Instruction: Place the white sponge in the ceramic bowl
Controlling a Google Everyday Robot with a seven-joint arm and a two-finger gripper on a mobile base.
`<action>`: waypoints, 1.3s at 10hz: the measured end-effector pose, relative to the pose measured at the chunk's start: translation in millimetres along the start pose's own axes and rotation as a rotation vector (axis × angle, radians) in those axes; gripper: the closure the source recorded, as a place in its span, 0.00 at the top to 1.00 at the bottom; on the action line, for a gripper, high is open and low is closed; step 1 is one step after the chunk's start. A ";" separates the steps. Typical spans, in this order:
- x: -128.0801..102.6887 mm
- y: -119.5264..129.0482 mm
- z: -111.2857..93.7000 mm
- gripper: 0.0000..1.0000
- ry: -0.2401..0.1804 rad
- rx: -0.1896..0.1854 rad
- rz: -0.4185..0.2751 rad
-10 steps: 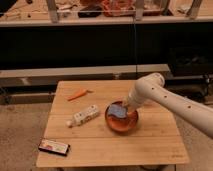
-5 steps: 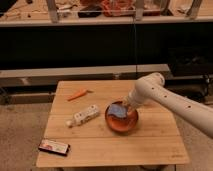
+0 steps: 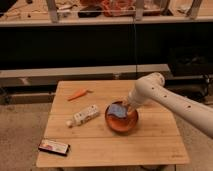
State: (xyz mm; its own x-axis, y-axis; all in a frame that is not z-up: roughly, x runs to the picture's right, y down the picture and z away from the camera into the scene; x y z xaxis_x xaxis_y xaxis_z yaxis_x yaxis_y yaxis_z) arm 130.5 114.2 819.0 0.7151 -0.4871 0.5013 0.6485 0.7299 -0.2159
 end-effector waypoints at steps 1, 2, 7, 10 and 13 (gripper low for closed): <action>0.4 0.1 0.0 0.04 0.000 0.000 0.002; 0.5 0.1 0.0 0.04 0.000 0.000 0.004; 2.2 -0.3 0.4 0.10 0.001 0.001 0.014; 2.9 -0.4 0.7 0.10 0.000 0.002 0.020; 3.6 -0.5 1.0 0.10 0.000 0.003 0.026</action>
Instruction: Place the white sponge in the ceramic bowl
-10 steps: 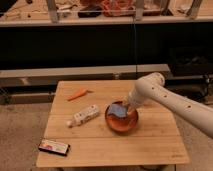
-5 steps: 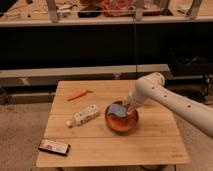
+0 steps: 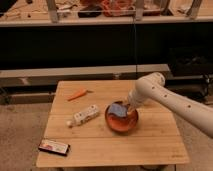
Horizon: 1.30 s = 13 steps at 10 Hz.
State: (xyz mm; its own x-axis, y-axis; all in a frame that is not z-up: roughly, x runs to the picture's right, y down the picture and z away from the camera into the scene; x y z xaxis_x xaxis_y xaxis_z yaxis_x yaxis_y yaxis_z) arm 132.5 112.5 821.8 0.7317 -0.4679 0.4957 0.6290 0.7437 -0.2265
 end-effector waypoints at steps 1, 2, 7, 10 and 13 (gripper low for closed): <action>0.1 -0.2 0.0 0.10 0.000 0.000 0.001; 0.3 -0.3 0.1 0.10 0.000 0.001 0.003; 1.6 -0.3 1.0 0.20 -0.001 0.002 0.013; 2.3 -0.4 1.3 0.25 -0.001 0.003 0.018; 2.6 -0.4 1.9 0.26 -0.001 0.004 0.023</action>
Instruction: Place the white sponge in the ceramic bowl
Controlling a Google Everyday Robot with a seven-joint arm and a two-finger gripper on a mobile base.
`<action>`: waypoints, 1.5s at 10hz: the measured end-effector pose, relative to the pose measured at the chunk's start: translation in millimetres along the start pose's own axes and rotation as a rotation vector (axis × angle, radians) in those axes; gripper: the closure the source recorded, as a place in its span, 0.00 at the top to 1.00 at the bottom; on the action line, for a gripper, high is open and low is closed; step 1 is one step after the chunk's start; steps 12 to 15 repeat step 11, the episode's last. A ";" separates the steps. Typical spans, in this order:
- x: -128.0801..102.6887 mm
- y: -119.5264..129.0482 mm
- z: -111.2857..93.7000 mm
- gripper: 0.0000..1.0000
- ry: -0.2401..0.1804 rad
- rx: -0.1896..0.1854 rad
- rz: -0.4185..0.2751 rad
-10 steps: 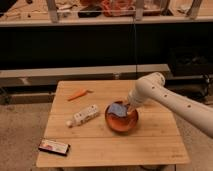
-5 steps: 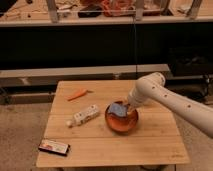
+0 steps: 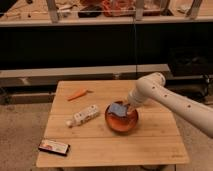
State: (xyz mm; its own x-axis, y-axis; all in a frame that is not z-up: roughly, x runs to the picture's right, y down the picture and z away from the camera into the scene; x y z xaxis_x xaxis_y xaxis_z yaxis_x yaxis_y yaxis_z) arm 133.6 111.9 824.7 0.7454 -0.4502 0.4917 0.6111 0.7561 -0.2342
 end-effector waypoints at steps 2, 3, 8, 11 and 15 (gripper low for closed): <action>0.3 0.0 0.3 0.39 -0.001 0.001 0.004; 0.4 0.3 0.4 0.40 -0.001 0.001 0.006; 1.6 1.1 1.2 0.52 -0.002 0.003 0.015; 2.1 1.2 1.8 0.54 -0.004 0.003 0.020; 2.1 1.2 1.8 0.54 -0.004 0.003 0.020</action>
